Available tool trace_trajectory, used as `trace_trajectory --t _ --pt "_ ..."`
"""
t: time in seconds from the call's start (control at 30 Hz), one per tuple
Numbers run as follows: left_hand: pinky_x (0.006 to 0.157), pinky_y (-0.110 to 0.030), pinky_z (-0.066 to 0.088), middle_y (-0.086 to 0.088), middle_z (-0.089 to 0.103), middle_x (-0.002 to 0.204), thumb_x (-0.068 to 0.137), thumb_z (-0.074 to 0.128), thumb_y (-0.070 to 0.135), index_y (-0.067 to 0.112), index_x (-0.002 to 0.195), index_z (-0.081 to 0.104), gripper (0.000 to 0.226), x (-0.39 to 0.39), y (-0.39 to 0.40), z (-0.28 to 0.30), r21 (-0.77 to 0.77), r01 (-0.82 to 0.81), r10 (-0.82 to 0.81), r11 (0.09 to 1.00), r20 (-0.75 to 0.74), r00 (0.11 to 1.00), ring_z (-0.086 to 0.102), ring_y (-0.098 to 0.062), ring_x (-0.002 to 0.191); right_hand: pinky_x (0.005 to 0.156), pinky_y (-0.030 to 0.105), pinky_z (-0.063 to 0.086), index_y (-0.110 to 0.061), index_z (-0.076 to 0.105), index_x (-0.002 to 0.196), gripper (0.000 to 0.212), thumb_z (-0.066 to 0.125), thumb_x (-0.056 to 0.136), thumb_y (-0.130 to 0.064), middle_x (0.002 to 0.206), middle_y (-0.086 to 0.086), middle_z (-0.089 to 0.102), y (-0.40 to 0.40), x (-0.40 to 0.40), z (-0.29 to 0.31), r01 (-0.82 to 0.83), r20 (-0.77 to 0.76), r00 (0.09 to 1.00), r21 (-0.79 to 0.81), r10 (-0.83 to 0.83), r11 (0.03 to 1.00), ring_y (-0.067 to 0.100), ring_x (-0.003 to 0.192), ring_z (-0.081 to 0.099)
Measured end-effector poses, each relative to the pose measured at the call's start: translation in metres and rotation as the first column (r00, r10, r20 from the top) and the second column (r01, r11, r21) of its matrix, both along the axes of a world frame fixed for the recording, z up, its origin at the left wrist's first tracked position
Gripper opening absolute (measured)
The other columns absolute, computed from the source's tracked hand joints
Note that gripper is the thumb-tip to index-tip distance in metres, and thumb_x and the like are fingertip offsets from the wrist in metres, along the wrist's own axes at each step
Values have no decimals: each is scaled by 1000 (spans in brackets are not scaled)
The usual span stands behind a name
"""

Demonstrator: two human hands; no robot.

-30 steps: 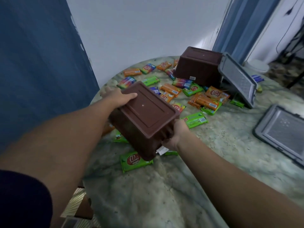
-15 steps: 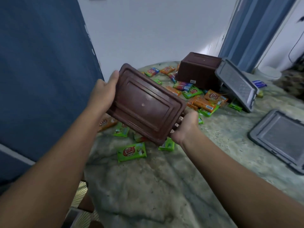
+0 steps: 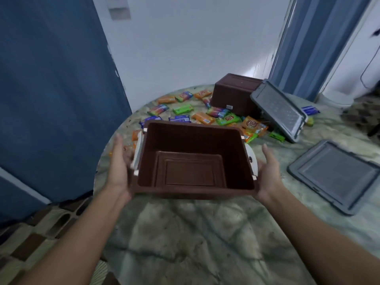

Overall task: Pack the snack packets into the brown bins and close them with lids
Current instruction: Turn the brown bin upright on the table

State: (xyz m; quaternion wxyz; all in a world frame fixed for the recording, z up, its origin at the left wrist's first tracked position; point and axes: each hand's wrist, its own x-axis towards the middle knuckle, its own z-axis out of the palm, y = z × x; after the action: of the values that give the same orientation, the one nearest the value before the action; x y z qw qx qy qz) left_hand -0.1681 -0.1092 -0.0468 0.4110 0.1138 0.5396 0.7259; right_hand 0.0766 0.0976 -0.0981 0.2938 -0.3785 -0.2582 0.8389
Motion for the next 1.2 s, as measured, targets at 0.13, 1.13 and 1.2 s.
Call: trace_trajectory --t 0.13,1.13,1.2 --pt "90 -50 58 -10 75 112 95 62 54 21 115 76 41 23 3 -20 -165 -28 9 986 -113 994 73 -24 94 73 44 61 -23 69 128 43 59 99 -53 113 7 76 7 15 -6 -171 289 952 221 104 960 24 98 74" --pt "97 -40 45 -3 53 127 101 49 25 17 138 48 38 66 -37 -76 -447 -502 -25 740 -764 644 52 -21 119 107 42 35 -25 52 144 43 41 104 -36 143 13 48 -4 47 -39 -554 778 581 593 -239 584 29 136 42" --pt "107 -45 39 -6 51 134 101 53 39 19 136 53 40 59 -21 -71 -470 -460 -241 753 -848 472 45 -25 129 110 43 33 -30 48 148 46 47 104 -41 142 13 43 -4 40 -30 -612 749 587 659 -306 438 30 137 38"
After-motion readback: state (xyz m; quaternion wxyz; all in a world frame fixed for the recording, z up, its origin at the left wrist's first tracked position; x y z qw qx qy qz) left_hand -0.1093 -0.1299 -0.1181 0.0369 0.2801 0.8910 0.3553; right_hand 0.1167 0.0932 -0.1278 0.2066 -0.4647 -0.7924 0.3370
